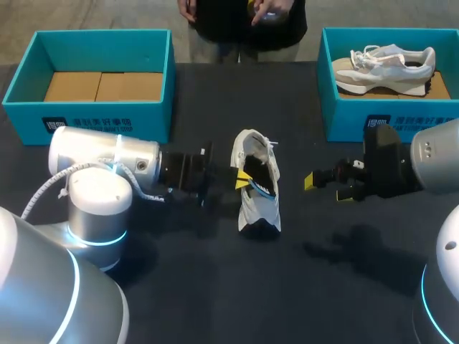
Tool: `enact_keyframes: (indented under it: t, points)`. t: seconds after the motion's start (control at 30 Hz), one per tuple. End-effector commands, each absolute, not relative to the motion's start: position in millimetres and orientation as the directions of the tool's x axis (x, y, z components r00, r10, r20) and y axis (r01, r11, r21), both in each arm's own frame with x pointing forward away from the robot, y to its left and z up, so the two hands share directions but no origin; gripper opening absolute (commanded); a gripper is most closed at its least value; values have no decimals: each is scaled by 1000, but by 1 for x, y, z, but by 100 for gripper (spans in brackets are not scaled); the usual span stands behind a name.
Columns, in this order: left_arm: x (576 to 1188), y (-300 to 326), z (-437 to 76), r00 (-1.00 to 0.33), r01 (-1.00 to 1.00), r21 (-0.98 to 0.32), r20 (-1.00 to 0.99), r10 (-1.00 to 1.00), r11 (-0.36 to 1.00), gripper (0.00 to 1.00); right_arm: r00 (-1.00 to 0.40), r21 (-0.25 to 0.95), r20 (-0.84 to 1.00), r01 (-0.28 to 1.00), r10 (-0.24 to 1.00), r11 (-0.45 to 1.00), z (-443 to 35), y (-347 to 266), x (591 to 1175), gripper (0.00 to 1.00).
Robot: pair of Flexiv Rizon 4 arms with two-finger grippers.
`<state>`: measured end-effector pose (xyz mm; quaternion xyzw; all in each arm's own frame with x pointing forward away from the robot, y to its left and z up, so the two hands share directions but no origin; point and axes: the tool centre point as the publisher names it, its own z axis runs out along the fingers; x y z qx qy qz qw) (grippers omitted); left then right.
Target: Take the shoe out of the shoebox, open the shoe tongue, remove and reinsert the insole, then place the shoe into the shoebox
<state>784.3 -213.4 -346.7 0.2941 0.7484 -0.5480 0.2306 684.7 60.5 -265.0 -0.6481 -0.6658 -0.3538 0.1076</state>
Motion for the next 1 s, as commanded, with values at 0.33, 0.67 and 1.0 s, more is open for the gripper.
enact_keyframes:
  t: [0.33, 0.67, 1.0]
  points:
    - [773, -213, -335, -727, 687, -695, -661, 186, 212, 38, -136, 333, 601, 938, 787, -92, -265, 61, 683, 100]
    - [767, -222, -332, -718, 695, -696, -665, 205, 177, 0, -136, 333, 601, 938, 787, -92, -265, 61, 683, 100]
    - [778, -217, -344, -699, 715, -664, -680, 220, 219, 0, -136, 333, 601, 938, 787, -92, -265, 61, 683, 100]
